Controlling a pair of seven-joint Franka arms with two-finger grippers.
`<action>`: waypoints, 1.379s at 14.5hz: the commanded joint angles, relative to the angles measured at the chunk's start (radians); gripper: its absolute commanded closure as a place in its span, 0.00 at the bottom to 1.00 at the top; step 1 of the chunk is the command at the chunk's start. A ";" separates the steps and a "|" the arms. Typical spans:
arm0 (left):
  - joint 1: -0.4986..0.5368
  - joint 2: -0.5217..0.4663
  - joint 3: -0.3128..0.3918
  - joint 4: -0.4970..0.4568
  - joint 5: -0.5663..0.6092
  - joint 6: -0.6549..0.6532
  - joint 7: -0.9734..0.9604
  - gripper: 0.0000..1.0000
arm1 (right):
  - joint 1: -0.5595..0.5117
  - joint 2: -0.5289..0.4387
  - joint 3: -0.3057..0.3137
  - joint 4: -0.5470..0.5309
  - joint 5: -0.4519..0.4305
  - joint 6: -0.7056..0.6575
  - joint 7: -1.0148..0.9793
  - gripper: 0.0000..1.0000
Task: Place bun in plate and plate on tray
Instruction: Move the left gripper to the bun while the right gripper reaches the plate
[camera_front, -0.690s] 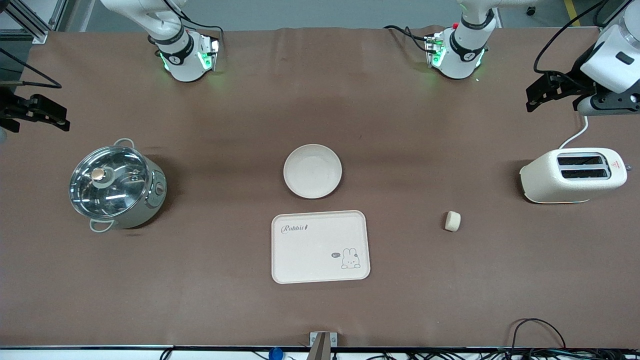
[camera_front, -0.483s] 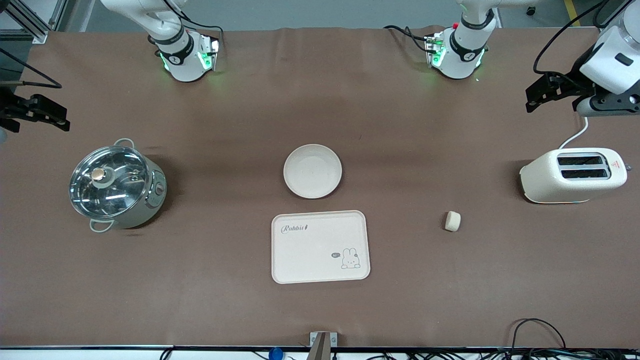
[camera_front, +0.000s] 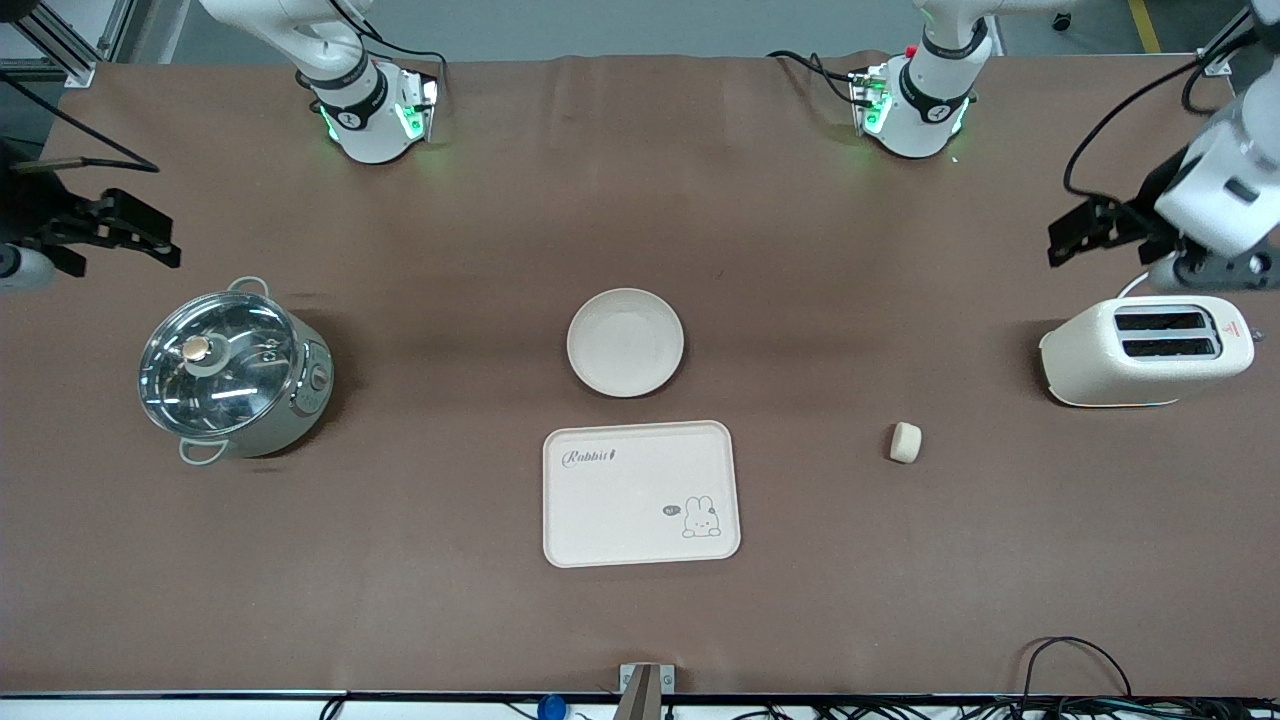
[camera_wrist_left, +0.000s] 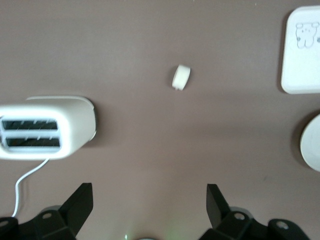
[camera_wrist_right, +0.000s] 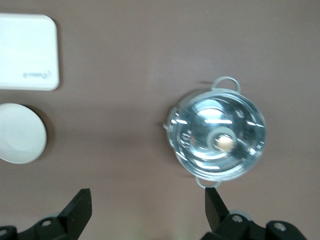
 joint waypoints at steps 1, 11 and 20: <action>-0.005 0.102 -0.002 0.014 0.005 0.089 -0.010 0.00 | 0.054 0.039 -0.001 -0.015 0.047 0.068 0.082 0.00; -0.034 0.402 -0.010 -0.229 0.004 0.660 -0.185 0.00 | 0.304 0.184 -0.001 -0.335 0.168 0.577 0.287 0.00; -0.040 0.571 -0.010 -0.237 0.016 0.841 -0.192 0.51 | 0.492 0.257 -0.001 -0.674 0.257 1.042 0.327 0.00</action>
